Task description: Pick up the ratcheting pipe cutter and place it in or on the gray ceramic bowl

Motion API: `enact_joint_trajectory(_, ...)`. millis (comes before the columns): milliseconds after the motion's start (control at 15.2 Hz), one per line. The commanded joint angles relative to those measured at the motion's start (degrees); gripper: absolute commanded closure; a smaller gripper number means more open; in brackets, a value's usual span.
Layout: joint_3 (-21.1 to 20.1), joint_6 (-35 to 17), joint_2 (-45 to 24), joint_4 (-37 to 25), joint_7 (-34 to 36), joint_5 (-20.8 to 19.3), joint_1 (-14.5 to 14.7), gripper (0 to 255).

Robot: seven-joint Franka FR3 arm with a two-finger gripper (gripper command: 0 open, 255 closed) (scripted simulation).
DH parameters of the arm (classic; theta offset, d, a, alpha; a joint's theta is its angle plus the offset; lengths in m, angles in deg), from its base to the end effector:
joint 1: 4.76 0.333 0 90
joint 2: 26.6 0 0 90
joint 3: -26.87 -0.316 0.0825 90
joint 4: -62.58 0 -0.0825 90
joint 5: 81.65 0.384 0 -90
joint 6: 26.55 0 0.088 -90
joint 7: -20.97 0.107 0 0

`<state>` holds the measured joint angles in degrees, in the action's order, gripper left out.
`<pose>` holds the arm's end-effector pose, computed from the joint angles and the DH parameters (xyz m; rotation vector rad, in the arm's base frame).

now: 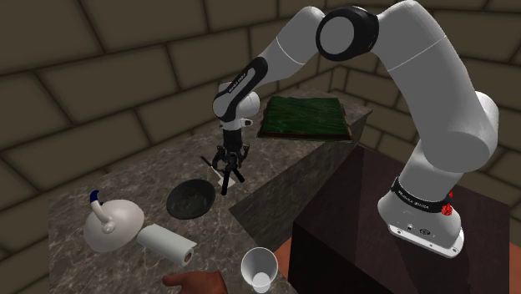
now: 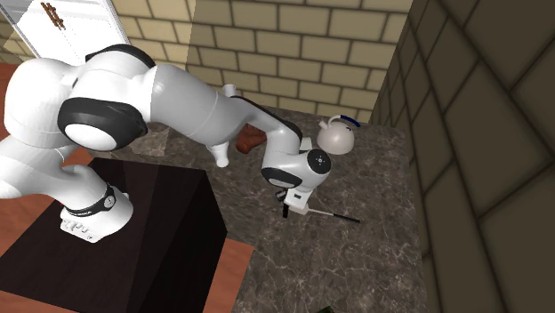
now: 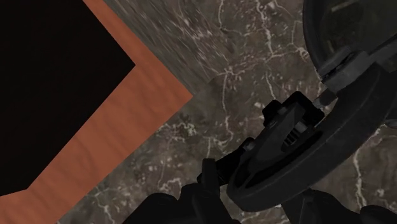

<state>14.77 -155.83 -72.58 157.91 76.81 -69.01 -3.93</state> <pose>0.6411 0.1420 0.1331 -2.6227 1.3571 0.5104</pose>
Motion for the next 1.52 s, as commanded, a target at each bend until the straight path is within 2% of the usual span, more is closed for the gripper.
enact_joint_trajectory(0,-0.08,0.58,0.93,0.35,0.19,0.04,-0.05,255)
enact_joint_trajectory(1452,-0.87,11.01,12.72,1.35,2.79,0.53,-1.07,255)
